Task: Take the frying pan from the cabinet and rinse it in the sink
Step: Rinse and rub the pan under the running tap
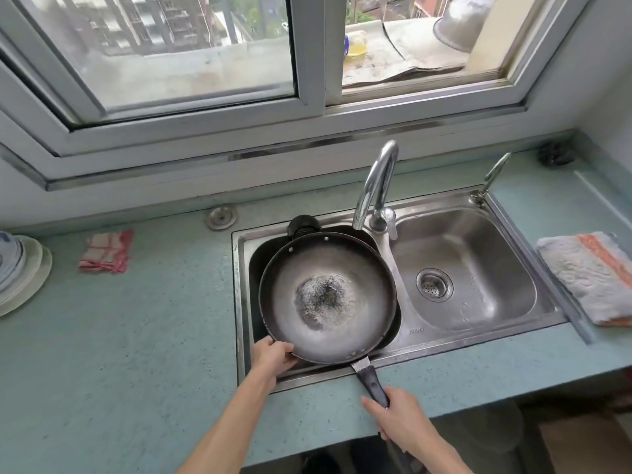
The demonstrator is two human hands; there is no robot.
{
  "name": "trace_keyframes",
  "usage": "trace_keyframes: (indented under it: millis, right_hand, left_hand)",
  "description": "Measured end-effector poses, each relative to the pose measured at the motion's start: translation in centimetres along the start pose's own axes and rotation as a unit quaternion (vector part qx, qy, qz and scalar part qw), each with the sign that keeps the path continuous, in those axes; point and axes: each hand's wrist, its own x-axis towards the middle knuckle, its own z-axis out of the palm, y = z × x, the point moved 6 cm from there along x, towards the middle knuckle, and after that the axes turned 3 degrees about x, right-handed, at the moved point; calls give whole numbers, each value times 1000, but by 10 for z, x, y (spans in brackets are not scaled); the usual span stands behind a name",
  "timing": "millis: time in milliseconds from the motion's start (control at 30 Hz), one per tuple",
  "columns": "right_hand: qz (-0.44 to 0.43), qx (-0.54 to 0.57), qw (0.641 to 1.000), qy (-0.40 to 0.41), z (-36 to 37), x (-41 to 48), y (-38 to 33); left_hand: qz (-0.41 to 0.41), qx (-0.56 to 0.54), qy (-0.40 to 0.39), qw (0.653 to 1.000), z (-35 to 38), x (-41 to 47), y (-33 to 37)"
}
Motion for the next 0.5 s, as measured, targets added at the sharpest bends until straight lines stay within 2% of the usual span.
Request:
trace_keyframes:
  millis: [167, 367, 433, 500]
  right_hand:
    - [15, -49, 997, -57, -3, 5, -1]
    - [12, -133, 988, -73, -17, 16, -4]
    - [15, -139, 988, -60, -32, 22, -11]
    - [15, -129, 991, -36, -52, 37, -18]
  left_hand:
    - [4, 47, -21, 999, 0, 0, 1]
    - [-25, 91, -3, 996, 0, -6, 9]
    - [-17, 158, 27, 987, 1, -13, 21]
    - [47, 276, 99, 955, 2, -22, 49]
